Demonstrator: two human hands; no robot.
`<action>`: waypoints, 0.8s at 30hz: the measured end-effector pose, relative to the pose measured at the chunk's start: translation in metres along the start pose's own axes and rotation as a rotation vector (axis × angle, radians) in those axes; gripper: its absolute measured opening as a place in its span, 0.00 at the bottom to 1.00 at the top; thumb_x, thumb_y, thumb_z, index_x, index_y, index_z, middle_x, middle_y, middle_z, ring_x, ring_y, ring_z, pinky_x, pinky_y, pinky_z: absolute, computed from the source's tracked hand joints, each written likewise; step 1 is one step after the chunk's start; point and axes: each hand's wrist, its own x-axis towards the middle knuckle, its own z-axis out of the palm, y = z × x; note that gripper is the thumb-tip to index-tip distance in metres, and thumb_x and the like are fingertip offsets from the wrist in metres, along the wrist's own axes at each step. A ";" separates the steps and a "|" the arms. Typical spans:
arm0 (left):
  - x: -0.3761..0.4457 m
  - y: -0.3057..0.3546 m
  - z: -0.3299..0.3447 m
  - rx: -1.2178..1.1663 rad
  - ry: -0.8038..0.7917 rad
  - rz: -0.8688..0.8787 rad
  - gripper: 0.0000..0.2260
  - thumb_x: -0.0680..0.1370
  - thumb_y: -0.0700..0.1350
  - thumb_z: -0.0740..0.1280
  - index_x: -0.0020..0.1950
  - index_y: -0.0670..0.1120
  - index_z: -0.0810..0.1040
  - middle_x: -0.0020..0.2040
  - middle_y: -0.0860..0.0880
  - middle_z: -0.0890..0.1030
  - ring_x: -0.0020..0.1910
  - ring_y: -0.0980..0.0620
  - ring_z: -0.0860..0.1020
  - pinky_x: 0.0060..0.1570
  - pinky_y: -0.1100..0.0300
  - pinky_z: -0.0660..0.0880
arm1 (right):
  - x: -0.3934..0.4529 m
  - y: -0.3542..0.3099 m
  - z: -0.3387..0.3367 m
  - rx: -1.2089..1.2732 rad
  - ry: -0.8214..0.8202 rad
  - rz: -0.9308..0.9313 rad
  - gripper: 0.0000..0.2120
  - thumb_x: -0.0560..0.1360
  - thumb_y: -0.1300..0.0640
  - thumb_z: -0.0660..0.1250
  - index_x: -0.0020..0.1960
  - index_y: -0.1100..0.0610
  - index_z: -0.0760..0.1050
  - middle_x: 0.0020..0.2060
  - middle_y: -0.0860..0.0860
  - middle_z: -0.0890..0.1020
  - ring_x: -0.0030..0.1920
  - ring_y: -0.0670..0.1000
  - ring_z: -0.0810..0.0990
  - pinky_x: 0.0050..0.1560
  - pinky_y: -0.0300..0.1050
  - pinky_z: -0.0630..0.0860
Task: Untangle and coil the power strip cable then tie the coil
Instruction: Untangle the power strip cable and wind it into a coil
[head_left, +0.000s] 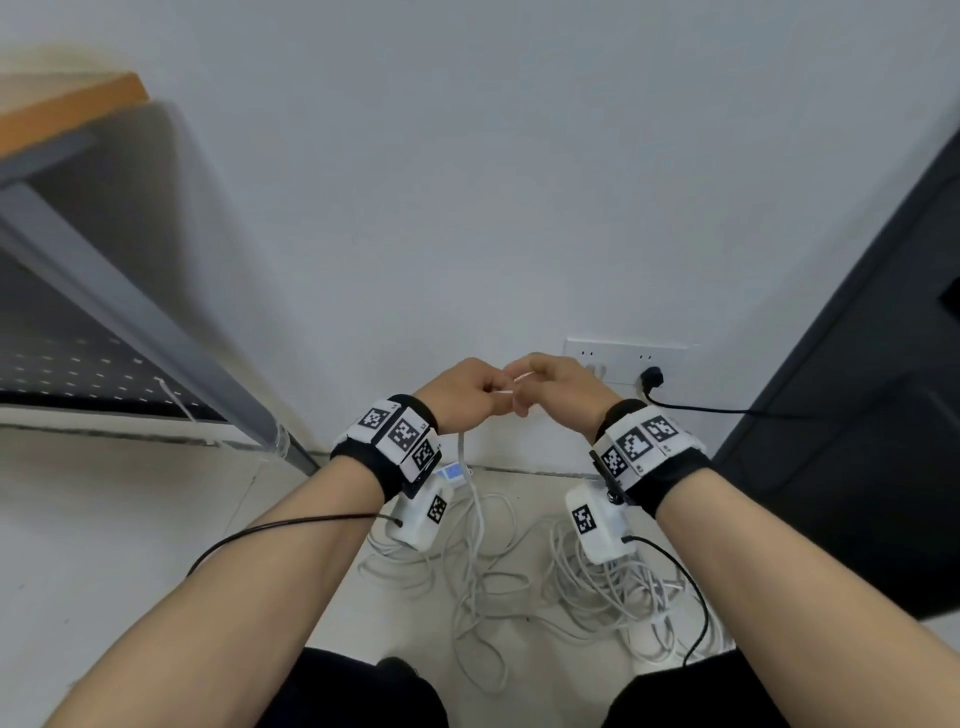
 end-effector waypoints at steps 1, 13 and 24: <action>0.001 -0.001 -0.002 0.020 0.012 -0.009 0.07 0.77 0.46 0.69 0.42 0.47 0.85 0.27 0.56 0.70 0.28 0.58 0.67 0.36 0.61 0.65 | 0.002 0.001 0.002 -0.053 -0.026 0.028 0.08 0.74 0.64 0.65 0.52 0.59 0.79 0.34 0.52 0.81 0.37 0.46 0.78 0.38 0.33 0.71; 0.009 -0.016 -0.020 -0.073 0.173 -0.001 0.09 0.74 0.49 0.74 0.37 0.47 0.80 0.26 0.56 0.73 0.29 0.55 0.73 0.38 0.56 0.78 | 0.008 0.003 -0.013 -0.062 -0.079 -0.003 0.20 0.80 0.51 0.64 0.32 0.56 0.77 0.21 0.47 0.65 0.24 0.45 0.63 0.27 0.32 0.62; 0.000 -0.062 -0.021 -0.319 0.142 -0.122 0.20 0.80 0.50 0.66 0.32 0.45 0.66 0.25 0.51 0.68 0.25 0.50 0.71 0.41 0.53 0.76 | 0.003 0.016 -0.055 0.440 0.032 -0.032 0.15 0.84 0.63 0.55 0.39 0.61 0.71 0.22 0.44 0.73 0.28 0.47 0.62 0.32 0.38 0.63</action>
